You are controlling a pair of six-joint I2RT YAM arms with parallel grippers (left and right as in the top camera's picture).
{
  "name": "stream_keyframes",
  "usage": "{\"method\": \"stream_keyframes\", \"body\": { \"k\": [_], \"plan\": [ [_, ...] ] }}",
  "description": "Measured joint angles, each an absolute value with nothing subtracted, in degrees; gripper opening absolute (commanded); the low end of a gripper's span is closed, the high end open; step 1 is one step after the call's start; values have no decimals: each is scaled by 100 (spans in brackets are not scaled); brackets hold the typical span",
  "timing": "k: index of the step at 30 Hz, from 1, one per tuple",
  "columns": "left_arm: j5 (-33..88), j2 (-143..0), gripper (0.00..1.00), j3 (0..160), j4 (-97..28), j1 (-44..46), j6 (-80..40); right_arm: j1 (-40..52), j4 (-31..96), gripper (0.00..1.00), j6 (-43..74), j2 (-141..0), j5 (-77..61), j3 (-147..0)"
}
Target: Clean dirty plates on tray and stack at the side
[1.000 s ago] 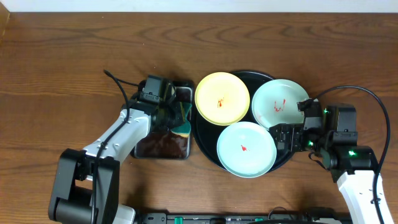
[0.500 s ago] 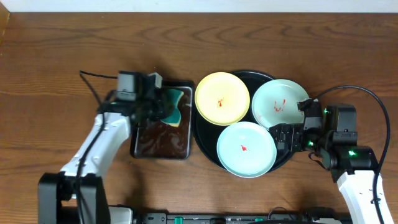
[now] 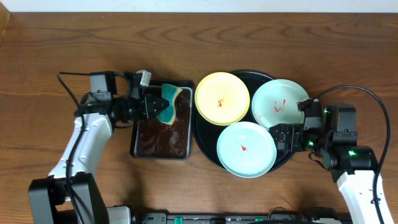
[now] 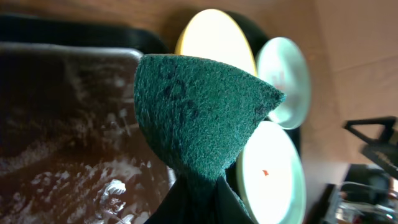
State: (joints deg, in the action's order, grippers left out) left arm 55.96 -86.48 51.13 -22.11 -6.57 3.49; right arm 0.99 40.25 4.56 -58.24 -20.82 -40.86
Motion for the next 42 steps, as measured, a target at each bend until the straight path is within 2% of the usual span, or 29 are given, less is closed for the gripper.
{"method": "stream_keyframes", "body": {
  "k": [9,42],
  "plan": [
    [6431,-8648,7,5113,-2222,-1002,609,99,4025,99,456,-5824,-2082,-4086],
    [7542,-8648,7,5113,-1693,-1013,1098,99,4025,99,456,-5828,-2082,-4086]
  ]
}}
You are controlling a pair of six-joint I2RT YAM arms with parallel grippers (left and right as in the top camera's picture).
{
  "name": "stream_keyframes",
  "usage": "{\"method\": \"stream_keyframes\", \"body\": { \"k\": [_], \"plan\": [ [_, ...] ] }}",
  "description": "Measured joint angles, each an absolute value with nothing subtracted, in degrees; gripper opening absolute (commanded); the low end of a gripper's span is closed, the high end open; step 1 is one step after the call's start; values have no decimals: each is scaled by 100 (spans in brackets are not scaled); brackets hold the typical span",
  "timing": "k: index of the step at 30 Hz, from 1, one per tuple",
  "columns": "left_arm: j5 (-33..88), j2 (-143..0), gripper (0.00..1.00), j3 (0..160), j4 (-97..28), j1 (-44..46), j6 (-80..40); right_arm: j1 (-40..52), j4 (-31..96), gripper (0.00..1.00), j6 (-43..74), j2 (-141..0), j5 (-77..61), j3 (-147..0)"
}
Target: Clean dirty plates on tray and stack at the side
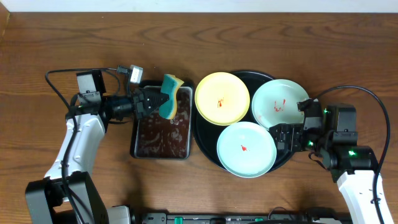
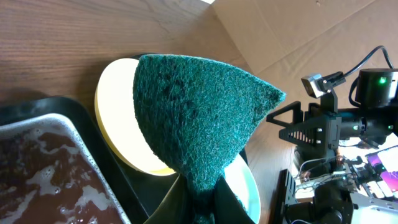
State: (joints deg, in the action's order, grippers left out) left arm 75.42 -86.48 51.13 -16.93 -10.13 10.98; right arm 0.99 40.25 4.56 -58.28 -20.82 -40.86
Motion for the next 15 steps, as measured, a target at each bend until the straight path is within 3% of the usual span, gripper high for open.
{"method": "stream_keyframes", "body": {
  "k": [15],
  "plan": [
    [7616,-8648,7,5113,-1691,-1013,1098,99,4025,99,456,-5828,-2082,-4086]
  ]
}}
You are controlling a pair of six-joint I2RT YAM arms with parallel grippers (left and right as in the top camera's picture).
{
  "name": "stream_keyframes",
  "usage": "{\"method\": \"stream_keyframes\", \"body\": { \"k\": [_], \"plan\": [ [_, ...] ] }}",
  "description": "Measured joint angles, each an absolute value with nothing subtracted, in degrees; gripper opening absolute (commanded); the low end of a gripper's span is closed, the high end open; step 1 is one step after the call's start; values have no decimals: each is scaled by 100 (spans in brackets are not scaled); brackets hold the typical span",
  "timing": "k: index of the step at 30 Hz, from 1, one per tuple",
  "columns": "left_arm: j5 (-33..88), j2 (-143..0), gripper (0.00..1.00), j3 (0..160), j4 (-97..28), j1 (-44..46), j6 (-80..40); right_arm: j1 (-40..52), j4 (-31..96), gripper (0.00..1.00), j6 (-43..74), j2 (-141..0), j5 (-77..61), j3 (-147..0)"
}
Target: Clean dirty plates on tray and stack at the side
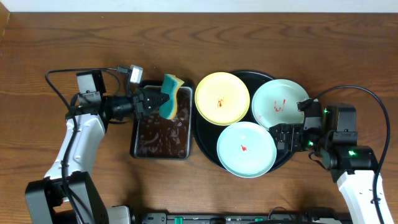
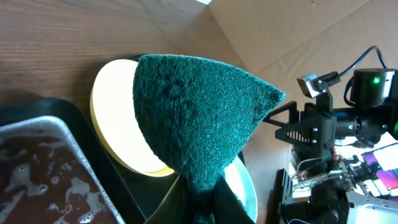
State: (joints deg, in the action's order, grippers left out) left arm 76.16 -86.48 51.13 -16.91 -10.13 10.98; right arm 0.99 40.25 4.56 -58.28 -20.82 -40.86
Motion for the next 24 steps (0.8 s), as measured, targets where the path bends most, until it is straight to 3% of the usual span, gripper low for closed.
{"method": "stream_keyframes", "body": {
  "k": [24],
  "plan": [
    [7352,-8648,7,5113,-1850,-1011,1007,99,4112,99,456,-5828,-2082,-4086]
  ]
}}
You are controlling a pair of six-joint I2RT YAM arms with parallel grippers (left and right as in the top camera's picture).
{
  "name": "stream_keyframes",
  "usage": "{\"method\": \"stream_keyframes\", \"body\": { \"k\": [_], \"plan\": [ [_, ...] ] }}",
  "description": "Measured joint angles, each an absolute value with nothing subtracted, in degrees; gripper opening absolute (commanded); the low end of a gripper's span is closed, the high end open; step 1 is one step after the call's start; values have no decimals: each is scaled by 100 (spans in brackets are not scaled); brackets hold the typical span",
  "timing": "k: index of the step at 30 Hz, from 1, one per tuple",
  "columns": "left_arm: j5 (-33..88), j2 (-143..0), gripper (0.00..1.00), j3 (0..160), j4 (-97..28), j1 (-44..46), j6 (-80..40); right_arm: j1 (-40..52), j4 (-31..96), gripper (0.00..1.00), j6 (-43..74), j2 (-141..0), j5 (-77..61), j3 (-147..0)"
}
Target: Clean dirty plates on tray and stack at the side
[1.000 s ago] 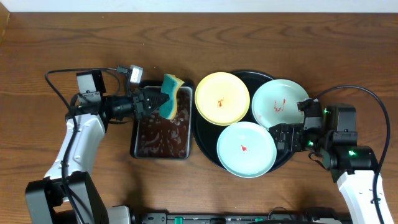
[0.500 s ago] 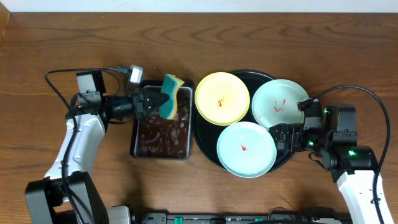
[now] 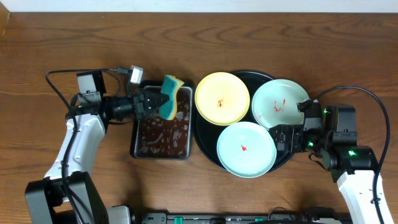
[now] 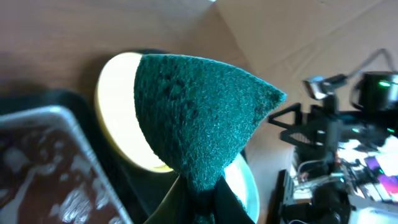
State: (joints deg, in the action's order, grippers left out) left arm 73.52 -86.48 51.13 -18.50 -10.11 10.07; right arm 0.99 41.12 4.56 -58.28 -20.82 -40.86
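Note:
Three dirty plates lie on a round black tray (image 3: 205, 134): a yellow plate (image 3: 222, 98) with a red smear, a pale green plate (image 3: 280, 104) behind right, and a light blue plate (image 3: 246, 149) in front. My left gripper (image 3: 158, 102) is shut on a green-and-yellow sponge (image 3: 169, 98), held above the top right corner of the wash pan, just left of the yellow plate. In the left wrist view the sponge (image 4: 198, 118) fills the middle and hides much of the yellow plate (image 4: 121, 106). My right gripper (image 3: 283, 138) rests at the tray's right rim, beside the blue plate.
A rectangular metal pan (image 3: 160, 127) of brown soapy water sits left of the tray. Bare wooden table (image 3: 93, 37) lies behind and at both sides. Cables trail from both arms.
The left gripper and sponge stand almost where they were, over the pan's top right corner. The left wrist view is now blurred and slightly shifted. The right arm has not moved.
At first my left gripper held the sponge low over the pan. Then it held the sponge higher, over the pan's top right corner with the yellow plate beyond it. It has stayed there since. The plates and right arm have kept their places.

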Motion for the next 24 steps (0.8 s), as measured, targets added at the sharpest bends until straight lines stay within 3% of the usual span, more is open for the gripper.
{"method": "stream_keyframes", "body": {
  "k": [4,7,9,11,21,24],
  "plan": [
    [6200,-8648,7,5113,-2185,-954,458,99,4132,99,456,-5830,-2080,-4086],
    [5006,-8648,7,5111,-2515,-727,-60,99,4134,85,449,-5843,-2082,-4084],
    [4215,-8648,7,5111,-2670,-440,-360,99,4134,65,486,-5898,-2073,-4060],
    [3570,-8648,7,5111,-2727,-139,-591,99,4108,59,508,-5968,-2088,-4014],
    [1203,-8648,8,5111,-2891,1345,-1243,99,4010,63,611,-6777,-2119,-3815],
    [882,-8648,7,5111,-3022,1535,-1291,99,3966,57,611,-7002,-2126,-3815]
  ]
}}
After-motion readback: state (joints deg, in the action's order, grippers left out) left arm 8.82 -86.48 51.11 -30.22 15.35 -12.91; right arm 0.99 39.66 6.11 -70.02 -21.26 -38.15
